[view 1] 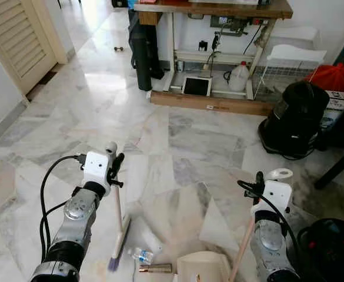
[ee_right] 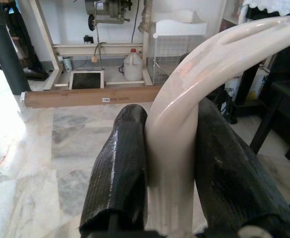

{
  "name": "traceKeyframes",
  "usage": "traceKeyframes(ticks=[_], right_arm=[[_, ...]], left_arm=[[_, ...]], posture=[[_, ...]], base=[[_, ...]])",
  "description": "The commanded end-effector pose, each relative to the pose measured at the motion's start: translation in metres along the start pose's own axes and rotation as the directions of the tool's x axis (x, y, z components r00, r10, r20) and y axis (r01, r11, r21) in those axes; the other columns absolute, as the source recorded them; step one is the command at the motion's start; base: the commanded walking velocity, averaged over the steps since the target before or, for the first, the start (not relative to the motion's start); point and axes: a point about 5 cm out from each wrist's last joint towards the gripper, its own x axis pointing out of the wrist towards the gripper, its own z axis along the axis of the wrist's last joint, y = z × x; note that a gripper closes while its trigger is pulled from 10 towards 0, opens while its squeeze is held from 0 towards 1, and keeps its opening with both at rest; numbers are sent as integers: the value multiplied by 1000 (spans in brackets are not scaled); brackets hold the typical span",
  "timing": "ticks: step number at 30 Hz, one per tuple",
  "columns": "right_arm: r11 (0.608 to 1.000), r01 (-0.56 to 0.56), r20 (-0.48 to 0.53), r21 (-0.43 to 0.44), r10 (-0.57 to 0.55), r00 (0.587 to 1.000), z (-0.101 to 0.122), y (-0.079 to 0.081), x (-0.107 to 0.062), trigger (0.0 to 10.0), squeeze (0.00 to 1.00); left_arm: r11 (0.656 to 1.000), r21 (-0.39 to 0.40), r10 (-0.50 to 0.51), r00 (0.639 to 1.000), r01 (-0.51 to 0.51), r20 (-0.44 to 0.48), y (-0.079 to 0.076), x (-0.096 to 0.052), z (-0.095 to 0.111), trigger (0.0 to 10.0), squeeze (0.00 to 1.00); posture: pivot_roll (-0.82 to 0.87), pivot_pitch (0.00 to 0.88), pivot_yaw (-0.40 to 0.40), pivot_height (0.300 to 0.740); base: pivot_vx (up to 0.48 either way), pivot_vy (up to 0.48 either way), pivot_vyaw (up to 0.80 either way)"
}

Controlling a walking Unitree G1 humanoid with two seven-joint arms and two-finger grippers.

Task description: Sweep floor

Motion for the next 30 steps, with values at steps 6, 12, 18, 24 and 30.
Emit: traceKeyframes(ticks=[6, 12, 18, 24, 30], right_arm=[[1000, -6, 5, 2, 6, 1000, 1, 2, 1, 10000, 0], [1000, -11, 0, -3, 11, 1000, 0, 4, 0, 10000, 0], [1000, -18, -12, -3, 18, 1000, -2, 7, -2, 10000, 0], [1000, -17, -14, -12, 17, 1000, -4, 7, -3, 10000, 0], [999, -31, -30, -16, 31, 999, -8, 8, -7, 10000, 0]], left_arm=[[997, 74, -32, 999, 33, -11, 9, -2, 4, 10000, 0], [988, 140, -62, 997, 69, -55, 16, -7, 4, 10000, 0], [978, 72, -182, 970, 196, -162, 1, -11, -9, 10000, 0], [983, -14, -182, 970, 182, -163, -10, -8, -11, 10000, 0], [983, -48, -183, 970, 178, -161, -12, -4, -8, 10000, 0]], posture=[[135, 57, 19, 740], [142, 63, 22, 740], [142, 64, 24, 740], [133, 66, 26, 740], [138, 69, 25, 740]], base=[[0, 0, 0], [0, 0, 0], [0, 0, 0], [0, 0, 0], [0, 0, 0]])
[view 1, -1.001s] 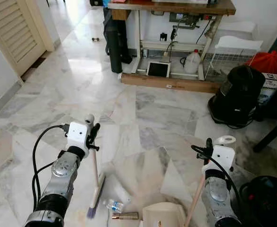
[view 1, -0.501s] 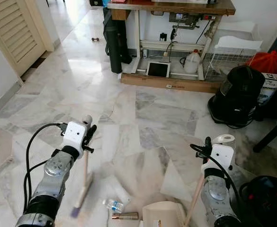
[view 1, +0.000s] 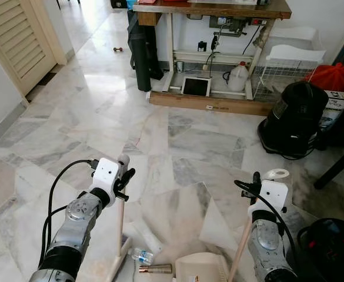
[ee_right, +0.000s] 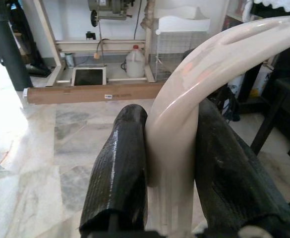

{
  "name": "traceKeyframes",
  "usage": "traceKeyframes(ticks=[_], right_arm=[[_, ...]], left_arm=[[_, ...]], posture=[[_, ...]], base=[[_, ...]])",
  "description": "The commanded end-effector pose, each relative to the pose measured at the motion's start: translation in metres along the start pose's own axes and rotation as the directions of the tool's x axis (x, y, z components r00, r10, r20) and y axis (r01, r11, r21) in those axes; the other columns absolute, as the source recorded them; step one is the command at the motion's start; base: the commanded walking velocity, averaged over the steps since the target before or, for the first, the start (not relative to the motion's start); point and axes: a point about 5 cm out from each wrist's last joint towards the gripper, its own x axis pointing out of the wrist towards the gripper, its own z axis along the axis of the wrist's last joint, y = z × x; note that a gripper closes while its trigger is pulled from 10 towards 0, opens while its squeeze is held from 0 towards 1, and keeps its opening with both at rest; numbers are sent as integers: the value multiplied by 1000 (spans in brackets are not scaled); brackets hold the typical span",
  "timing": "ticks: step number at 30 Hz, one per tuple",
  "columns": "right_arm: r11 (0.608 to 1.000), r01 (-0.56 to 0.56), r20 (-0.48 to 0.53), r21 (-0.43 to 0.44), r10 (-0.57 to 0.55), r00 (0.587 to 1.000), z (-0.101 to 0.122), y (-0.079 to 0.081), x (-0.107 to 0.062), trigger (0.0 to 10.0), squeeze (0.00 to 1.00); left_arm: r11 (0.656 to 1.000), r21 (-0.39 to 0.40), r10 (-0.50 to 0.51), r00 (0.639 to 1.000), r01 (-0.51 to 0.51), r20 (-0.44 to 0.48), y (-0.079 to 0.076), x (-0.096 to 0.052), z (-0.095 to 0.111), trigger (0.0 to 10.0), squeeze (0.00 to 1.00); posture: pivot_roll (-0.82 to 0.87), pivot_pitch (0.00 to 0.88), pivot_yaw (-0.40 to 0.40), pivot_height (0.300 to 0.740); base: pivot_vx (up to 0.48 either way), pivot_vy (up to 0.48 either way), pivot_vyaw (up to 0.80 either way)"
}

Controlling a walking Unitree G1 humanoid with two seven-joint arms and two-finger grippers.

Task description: Sweep floor

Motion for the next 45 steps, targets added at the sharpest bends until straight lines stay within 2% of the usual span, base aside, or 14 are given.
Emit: traceKeyframes(ticks=[1, 14, 26, 32, 39, 45], right_arm=[[1000, -19, -16, -11, 19, 1000, -5, 3, -4, 10000, 0], [999, -42, -40, -16, 41, 998, -10, 10, -9, 10000, 0], [999, -48, -36, -22, 47, 998, -9, 13, -9, 10000, 0], [998, -54, -37, -21, 53, 998, -9, 16, -9, 10000, 0], [998, -55, -38, -22, 54, 998, -9, 16, -9, 10000, 0], [998, -56, -39, -22, 55, 998, -9, 17, -10, 10000, 0]], left_arm=[[1000, -24, 0, 1000, 0, 6, 2, 2, 5, 10000, 0], [990, -121, -73, 997, 69, -28, -7, 5, 2, 10000, 0], [981, -157, -122, 992, 115, -35, -12, 5, 4, 10000, 0], [959, -247, -150, 988, 138, -31, -16, 5, 3, 10000, 0], [951, -265, -174, 984, 160, -29, -18, 7, 5, 10000, 0], [932, -320, -182, 983, 170, -10, -20, 6, 9, 10000, 0]], posture=[[138, 69, 25, 740], [135, 71, 28, 740], [140, 76, 27, 740], [140, 74, 28, 740], [137, 75, 29, 740], [138, 78, 27, 740]], base=[[0, 0, 0], [0, 0, 0], [0, 0, 0], [0, 0, 0], [0, 0, 0], [0, 0, 0]])
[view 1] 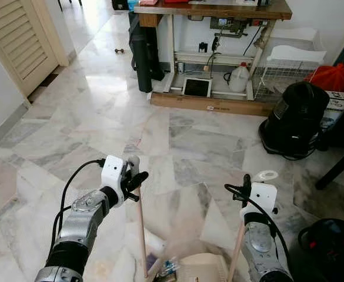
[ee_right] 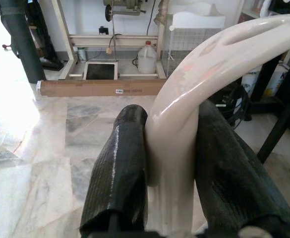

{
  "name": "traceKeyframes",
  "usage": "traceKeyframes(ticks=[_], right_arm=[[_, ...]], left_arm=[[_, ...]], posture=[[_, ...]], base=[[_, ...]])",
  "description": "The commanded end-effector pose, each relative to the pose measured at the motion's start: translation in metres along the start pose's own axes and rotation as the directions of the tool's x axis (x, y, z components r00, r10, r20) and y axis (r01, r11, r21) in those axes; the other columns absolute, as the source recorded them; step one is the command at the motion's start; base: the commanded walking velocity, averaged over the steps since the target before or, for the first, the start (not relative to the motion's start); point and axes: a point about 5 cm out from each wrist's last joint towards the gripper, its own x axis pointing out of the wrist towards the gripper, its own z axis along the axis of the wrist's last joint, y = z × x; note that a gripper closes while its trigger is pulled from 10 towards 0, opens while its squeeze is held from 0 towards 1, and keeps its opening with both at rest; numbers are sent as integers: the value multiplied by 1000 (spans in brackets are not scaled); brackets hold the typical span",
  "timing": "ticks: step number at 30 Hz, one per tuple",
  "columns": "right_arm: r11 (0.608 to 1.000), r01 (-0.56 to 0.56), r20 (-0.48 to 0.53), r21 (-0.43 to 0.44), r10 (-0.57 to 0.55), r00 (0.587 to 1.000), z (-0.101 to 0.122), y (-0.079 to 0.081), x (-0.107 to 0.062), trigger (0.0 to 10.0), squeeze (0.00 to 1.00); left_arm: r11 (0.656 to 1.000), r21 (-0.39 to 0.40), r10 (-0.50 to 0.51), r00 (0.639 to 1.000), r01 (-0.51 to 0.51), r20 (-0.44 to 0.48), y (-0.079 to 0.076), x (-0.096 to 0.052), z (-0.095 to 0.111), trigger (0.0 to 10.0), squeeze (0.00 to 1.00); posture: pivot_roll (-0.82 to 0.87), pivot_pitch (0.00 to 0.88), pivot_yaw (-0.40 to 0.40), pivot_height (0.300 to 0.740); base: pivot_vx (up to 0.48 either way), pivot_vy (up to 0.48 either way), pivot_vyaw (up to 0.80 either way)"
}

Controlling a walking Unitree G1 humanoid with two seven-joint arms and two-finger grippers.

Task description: Sweep floor

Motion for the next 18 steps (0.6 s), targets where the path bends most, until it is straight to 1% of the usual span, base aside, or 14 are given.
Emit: traceKeyframes(ticks=[1, 8, 13, 18], right_arm=[[1000, -10, -26, -4, 10, 1000, -4, 3, -3, 10000, 0], [1000, -8, -26, -4, 8, 1000, -4, 3, -3, 10000, 0], [1000, -7, -26, -4, 7, 1000, -4, 3, -2, 10000, 0], [1000, -4, -19, 2, 4, 1000, -3, 3, -1, 10000, 0]], left_arm=[[996, -87, -20, 1000, 21, 13, -3, -1, -3, 10000, 0], [991, -125, -47, 998, 51, 35, -5, 1, 3, 10000, 0], [991, -122, -51, 998, 54, 29, -6, 0, 2, 10000, 0], [991, -122, -43, 998, 48, 46, -5, 1, 4, 10000, 0]], posture=[[138, 78, 27, 740], [139, 78, 27, 740], [138, 77, 28, 740], [138, 77, 28, 740]], base=[[0, 0, 0], [0, 0, 0], [0, 0, 0], [0, 0, 0]])
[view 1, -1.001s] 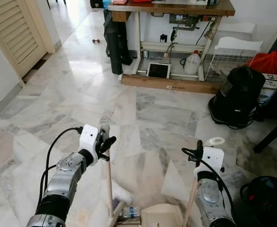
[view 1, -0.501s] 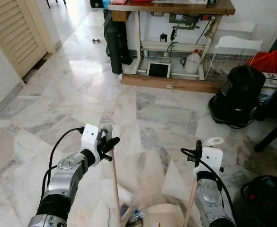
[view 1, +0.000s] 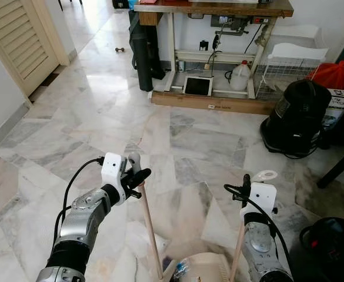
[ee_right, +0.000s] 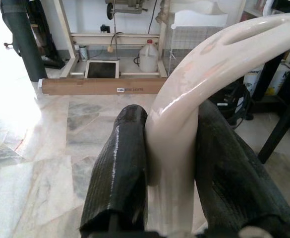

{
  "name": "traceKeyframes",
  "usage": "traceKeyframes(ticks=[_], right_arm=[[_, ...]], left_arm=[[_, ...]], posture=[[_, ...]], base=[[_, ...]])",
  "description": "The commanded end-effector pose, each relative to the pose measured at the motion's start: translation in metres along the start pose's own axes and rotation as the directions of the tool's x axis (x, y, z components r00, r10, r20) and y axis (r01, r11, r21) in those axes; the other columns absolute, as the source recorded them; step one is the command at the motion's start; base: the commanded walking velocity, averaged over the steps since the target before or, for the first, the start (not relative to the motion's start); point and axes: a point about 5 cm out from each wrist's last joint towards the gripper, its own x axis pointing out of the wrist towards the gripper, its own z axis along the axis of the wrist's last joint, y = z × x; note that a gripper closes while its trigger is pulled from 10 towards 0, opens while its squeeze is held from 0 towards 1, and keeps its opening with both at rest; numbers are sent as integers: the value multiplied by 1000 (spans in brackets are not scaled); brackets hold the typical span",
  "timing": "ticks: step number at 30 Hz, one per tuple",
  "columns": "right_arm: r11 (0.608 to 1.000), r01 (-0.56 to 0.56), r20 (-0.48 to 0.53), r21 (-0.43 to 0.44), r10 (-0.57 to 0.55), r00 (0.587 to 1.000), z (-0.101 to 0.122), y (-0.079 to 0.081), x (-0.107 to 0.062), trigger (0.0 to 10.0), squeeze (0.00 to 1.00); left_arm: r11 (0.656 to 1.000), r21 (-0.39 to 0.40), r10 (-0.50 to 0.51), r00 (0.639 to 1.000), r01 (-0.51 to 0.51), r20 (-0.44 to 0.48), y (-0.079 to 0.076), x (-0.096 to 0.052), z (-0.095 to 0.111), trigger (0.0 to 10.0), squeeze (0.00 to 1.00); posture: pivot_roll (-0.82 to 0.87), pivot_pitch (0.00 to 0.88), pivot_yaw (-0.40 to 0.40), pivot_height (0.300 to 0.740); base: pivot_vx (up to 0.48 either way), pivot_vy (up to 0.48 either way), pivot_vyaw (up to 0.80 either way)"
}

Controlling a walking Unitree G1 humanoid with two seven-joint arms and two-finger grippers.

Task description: Sweep floor

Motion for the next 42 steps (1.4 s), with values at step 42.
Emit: traceKeyframes(ticks=[42], right_arm=[[968, 134, -28, 211, -131, 991, 6, -21, 11, 10000, 0]], left_arm=[[949, 8, 275, 841, -314, 465, 27, -12, 89, 10000, 0]], posture=[[144, 65, 25, 740]], base=[[0, 0, 0]])
